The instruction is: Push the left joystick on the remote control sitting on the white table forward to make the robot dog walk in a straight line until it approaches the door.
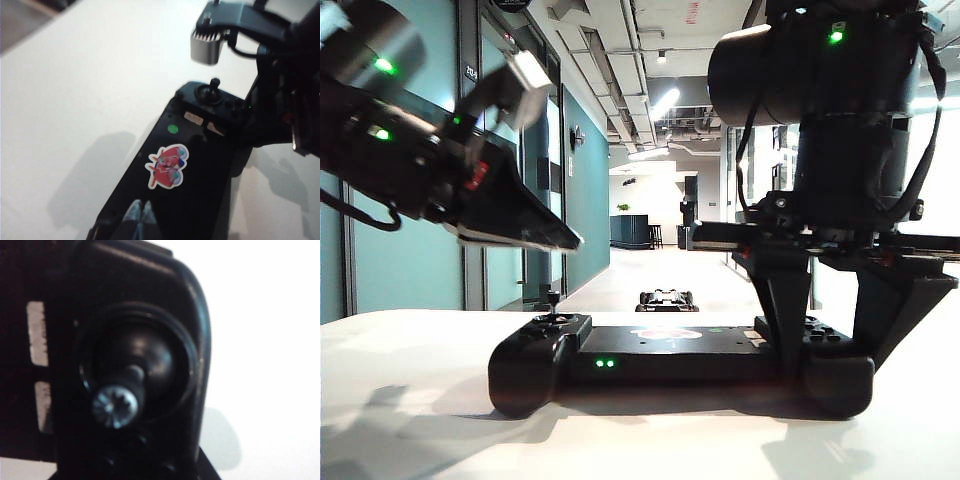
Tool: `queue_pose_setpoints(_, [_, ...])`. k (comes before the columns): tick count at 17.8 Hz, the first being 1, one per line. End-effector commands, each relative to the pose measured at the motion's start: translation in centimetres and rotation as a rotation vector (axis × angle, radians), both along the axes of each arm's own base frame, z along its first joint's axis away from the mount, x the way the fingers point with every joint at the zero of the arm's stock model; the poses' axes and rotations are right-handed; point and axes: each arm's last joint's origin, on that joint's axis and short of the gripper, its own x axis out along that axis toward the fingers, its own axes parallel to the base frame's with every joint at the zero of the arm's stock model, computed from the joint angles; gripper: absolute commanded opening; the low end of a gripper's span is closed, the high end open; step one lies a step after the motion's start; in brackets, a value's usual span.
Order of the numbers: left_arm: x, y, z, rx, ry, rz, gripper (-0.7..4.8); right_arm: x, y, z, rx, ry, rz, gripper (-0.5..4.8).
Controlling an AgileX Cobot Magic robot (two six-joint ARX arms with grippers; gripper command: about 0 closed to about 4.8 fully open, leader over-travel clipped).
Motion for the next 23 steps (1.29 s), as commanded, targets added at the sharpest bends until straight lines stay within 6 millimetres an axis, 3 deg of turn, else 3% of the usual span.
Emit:
queue_pose_setpoints(1, [-1.1, 0.1, -0.8, 0.001, -0.004, -0.002, -0.05, -0.2, -0.2, -0.2, -0.02, 0.017, 0.011, 1.98])
queue_pose_setpoints(10, [-1.7, -0.4, -1.5, 0.029, -0.022, 0.006, -0.06, -0.3, -0.3, -0.2, -0.024, 0.028, 0.011, 1.98])
queue_pose_setpoints(23, [-0.7, -0.7, -3.5, 0.027, 0.002, -0.004, -0.06, -0.5, -0.4, -0.2, -0.033, 0.047, -0.007, 1.98])
